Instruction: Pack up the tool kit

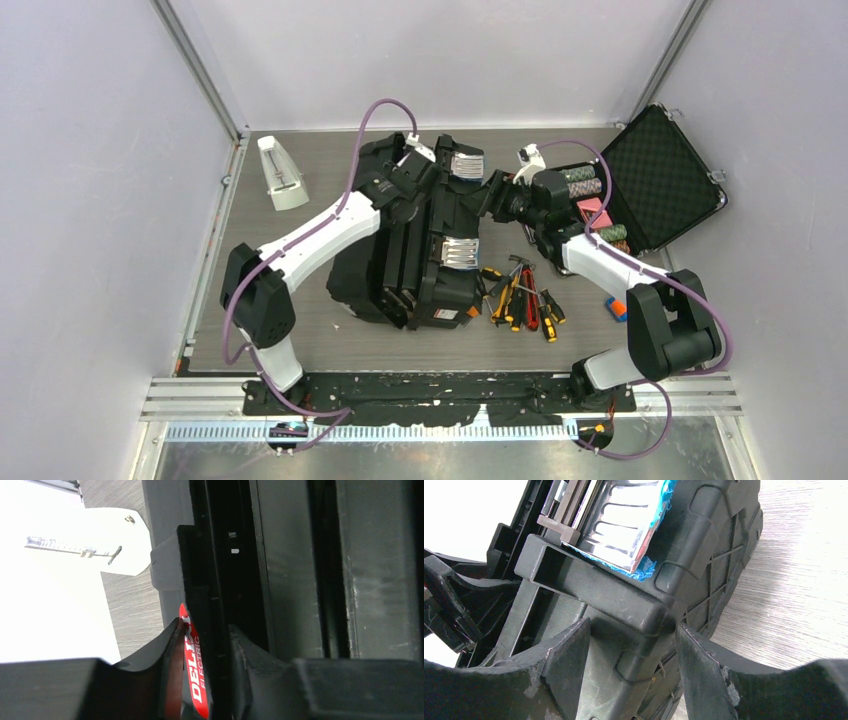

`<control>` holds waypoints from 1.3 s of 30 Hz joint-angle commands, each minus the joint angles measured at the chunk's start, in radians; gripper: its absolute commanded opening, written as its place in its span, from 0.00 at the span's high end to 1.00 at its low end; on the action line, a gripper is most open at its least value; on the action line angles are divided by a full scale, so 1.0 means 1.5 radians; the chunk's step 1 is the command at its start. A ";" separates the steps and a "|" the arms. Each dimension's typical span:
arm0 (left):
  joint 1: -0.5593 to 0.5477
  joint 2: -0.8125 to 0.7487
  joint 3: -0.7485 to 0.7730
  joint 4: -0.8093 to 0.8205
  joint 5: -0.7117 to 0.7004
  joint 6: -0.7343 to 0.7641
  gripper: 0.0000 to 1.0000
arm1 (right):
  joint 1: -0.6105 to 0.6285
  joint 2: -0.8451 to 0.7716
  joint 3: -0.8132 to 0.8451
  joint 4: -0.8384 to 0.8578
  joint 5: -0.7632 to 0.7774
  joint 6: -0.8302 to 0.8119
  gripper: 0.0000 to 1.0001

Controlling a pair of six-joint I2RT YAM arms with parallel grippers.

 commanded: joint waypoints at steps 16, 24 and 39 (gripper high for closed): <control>0.104 -0.227 -0.007 -0.008 -0.033 0.068 1.00 | 0.029 0.044 0.013 -0.142 -0.025 -0.038 0.32; 0.216 -0.336 -0.068 -0.003 0.053 0.069 1.00 | 0.050 0.070 0.047 -0.145 -0.031 -0.043 0.27; 0.377 -0.400 -0.200 0.076 0.202 0.072 1.00 | 0.099 -0.044 0.069 -0.235 0.068 -0.082 0.22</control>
